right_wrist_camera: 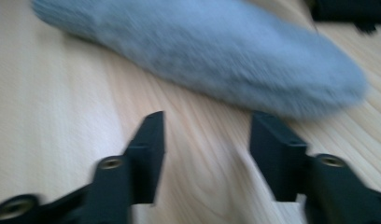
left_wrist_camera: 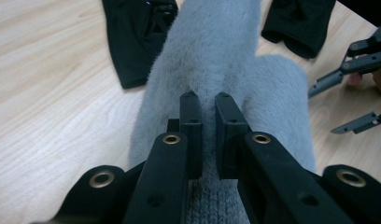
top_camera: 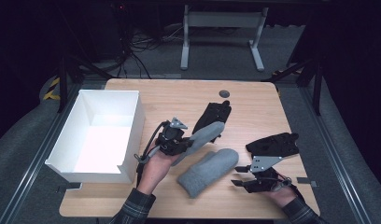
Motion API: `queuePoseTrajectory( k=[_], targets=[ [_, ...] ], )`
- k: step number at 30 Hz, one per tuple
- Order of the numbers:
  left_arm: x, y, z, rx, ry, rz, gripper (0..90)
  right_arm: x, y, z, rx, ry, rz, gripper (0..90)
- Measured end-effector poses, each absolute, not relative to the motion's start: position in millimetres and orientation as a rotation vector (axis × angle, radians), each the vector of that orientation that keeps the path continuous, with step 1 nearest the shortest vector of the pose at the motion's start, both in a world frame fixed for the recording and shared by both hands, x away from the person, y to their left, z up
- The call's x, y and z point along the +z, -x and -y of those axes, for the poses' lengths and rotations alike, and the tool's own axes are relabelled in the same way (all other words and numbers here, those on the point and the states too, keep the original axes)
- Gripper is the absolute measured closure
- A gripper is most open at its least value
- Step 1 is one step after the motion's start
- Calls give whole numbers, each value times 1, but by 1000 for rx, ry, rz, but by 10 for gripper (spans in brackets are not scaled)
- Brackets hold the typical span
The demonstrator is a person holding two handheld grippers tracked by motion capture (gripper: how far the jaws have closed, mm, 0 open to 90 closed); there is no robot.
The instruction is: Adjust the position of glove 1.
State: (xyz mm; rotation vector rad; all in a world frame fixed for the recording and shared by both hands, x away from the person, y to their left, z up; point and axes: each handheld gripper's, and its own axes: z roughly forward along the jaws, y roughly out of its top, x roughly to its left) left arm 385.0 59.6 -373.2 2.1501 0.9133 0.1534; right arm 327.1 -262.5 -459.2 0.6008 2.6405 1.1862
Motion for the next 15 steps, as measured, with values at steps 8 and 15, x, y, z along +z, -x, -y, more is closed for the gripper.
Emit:
queuePoseTrajectory(
  k=[8,15],
  targets=[
    [-377,-376,-52,135,-2160,-917,842,-458,-328,231,1231,-516,-2715,900],
    [-378,-367,-41,116,-2177,-899,842,-463,-334,212,1265,-501,-2755,900]
  ],
)
